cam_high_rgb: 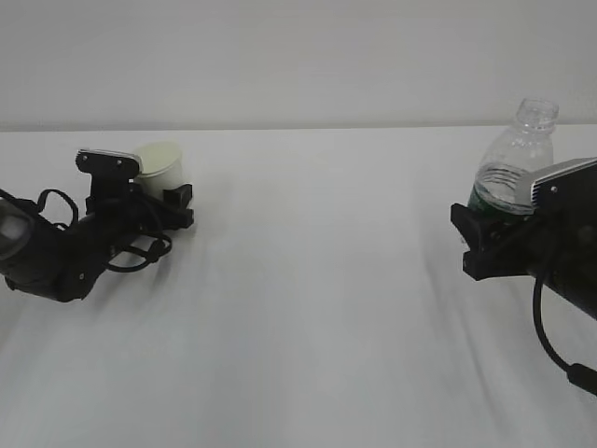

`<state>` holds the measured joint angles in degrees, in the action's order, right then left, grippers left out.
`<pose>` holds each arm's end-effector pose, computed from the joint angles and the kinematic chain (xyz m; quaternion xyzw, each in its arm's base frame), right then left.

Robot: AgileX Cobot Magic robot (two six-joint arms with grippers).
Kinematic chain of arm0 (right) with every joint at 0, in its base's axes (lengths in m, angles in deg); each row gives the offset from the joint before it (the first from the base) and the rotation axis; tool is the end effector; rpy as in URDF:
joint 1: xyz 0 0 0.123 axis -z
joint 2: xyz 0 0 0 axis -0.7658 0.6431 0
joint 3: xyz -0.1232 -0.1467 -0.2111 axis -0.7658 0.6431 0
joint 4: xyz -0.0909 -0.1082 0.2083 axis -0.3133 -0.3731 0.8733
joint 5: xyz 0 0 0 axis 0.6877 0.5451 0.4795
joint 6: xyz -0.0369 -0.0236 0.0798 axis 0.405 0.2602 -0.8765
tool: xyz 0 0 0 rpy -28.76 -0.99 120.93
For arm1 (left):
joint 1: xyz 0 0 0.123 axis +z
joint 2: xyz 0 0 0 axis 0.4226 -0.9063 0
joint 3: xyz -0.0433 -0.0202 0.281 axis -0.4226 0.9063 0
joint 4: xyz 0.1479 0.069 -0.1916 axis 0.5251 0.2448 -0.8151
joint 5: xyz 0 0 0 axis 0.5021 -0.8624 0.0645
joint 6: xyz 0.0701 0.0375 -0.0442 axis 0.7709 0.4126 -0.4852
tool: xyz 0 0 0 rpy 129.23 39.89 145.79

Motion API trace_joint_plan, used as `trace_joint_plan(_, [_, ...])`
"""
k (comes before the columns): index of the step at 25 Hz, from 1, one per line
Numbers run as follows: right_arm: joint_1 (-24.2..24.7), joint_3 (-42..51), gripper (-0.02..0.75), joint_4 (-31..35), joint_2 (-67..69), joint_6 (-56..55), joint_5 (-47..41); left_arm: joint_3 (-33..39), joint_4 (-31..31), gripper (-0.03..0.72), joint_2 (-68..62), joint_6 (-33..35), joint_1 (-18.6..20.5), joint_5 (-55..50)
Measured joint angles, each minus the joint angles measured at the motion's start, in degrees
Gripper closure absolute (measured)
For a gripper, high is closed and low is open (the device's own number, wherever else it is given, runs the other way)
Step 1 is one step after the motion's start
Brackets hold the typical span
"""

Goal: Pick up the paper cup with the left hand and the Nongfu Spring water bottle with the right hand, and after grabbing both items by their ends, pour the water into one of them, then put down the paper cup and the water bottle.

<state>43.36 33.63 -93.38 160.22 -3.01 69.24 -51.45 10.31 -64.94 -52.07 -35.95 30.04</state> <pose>0.2784 0.0510 0.1280 -0.1805 0.7680 0.0595 0.6116 0.4281 -0.0880 0.0413 0.0730 0.7760 -0.0969 0.6190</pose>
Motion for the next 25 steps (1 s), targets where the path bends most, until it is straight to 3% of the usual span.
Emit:
trace_joint_plan(15, [0.0,0.0,0.267,-0.3,0.0,0.1,0.0,17.6,10.2,0.211,12.3,-3.1,1.7,6.3])
trace_joint_plan(25, [0.0,0.0,0.267,-4.2,0.0,-0.3,-0.1,25.7,27.0,0.213,20.2,-10.4,1.7,7.6])
